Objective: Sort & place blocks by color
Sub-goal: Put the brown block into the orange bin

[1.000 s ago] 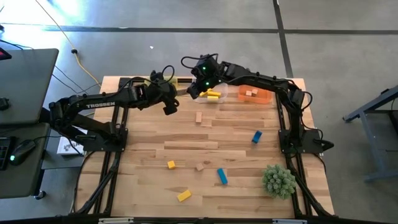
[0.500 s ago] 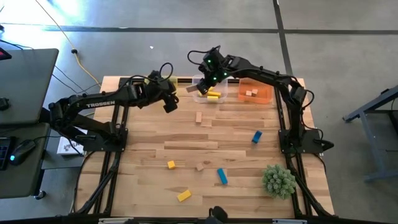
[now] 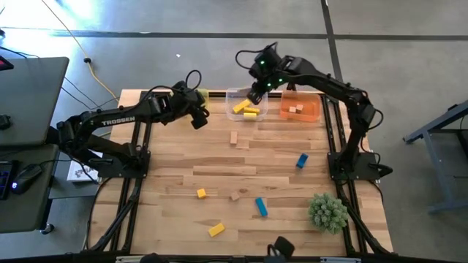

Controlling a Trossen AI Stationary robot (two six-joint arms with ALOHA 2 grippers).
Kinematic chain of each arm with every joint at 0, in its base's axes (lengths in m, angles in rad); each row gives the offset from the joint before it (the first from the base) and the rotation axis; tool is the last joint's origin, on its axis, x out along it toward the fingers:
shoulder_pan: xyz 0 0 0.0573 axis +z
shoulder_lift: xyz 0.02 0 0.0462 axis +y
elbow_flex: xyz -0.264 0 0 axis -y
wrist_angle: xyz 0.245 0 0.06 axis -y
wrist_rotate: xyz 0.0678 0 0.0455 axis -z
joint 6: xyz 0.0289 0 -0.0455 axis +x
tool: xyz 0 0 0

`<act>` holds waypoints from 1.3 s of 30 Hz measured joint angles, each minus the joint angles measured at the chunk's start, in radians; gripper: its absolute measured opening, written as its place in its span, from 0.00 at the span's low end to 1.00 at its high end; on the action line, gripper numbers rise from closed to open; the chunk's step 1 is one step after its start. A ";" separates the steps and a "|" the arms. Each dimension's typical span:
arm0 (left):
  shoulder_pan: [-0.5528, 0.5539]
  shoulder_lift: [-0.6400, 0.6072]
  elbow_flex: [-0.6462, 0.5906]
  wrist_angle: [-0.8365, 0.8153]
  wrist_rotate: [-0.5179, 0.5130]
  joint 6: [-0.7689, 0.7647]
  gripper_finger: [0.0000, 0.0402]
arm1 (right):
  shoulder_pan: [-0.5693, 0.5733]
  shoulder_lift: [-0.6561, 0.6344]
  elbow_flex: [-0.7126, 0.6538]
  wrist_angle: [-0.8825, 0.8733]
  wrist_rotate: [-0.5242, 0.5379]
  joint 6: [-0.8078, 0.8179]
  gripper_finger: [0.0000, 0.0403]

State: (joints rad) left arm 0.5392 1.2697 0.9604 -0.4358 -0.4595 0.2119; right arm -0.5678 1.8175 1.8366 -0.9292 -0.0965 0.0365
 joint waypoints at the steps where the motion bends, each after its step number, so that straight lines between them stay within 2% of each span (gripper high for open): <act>1: 0.003 0.000 0.000 0.000 0.000 0.000 0.58 | -0.005 -0.013 0.000 -0.003 0.015 -0.002 0.09; 8: 0.012 0.001 0.000 0.000 0.000 0.000 0.58 | -0.033 -0.106 -0.029 -0.065 0.131 -0.036 0.09; 15: 0.012 0.001 0.000 0.046 0.000 0.000 0.58 | -0.090 -0.262 -0.277 0.009 0.156 0.028 0.09; 22: 0.012 0.001 0.000 0.109 0.000 0.000 0.58 | -0.194 -0.425 -0.546 0.148 0.128 0.117 0.09; 28: 0.012 0.001 0.000 0.122 0.000 -0.003 0.58 | -0.296 -0.518 -0.752 0.275 0.052 0.194 0.09; 39: 0.018 0.001 0.000 0.121 -0.025 -0.042 0.58 | -0.469 -0.540 -0.982 0.433 -0.104 0.280 0.10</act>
State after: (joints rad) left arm 0.5575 1.2709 0.9604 -0.3147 -0.4843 0.1696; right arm -1.0371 1.2770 0.8549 -0.4963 -0.2001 0.3167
